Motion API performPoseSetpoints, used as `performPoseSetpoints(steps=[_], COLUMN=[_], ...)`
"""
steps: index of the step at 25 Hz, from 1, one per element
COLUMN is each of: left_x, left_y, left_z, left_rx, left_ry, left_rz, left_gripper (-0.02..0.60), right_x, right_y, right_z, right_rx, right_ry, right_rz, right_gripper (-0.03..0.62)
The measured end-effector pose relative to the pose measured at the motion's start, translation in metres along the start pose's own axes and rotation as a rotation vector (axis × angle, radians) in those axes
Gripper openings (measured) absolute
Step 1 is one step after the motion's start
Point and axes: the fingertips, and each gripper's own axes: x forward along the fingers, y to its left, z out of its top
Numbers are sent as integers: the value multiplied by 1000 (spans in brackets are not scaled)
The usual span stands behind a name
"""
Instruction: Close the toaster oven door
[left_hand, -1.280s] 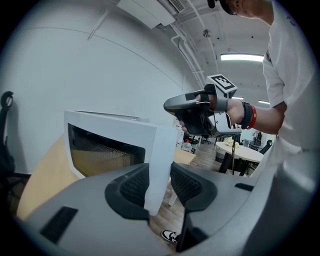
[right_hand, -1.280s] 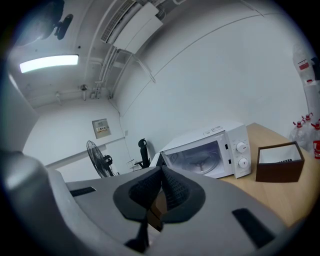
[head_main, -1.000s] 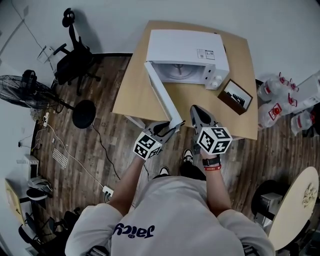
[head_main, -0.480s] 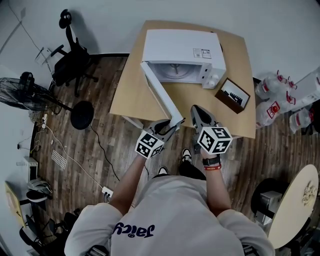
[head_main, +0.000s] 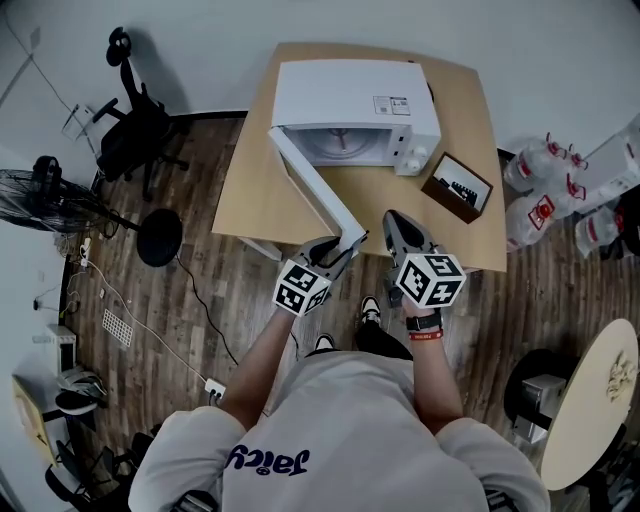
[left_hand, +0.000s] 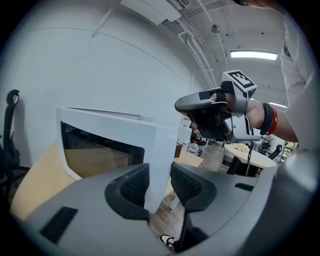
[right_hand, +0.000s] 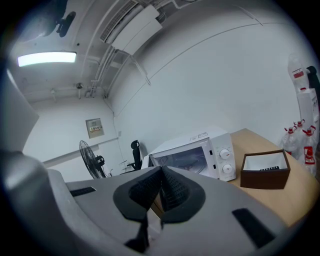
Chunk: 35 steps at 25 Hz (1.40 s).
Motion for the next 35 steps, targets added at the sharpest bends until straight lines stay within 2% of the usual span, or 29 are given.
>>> performPoseSetpoints(steps=[35], left_x=[61], left_y=[-5], left_z=[25], left_rx=[-17], left_ry=[16], left_rz=[55], left_gripper=[146], right_x=[-5], right_y=[-47], right_z=[13], right_rx=[26], right_ry=[-18], right_rz=[-23], right_gripper=[15])
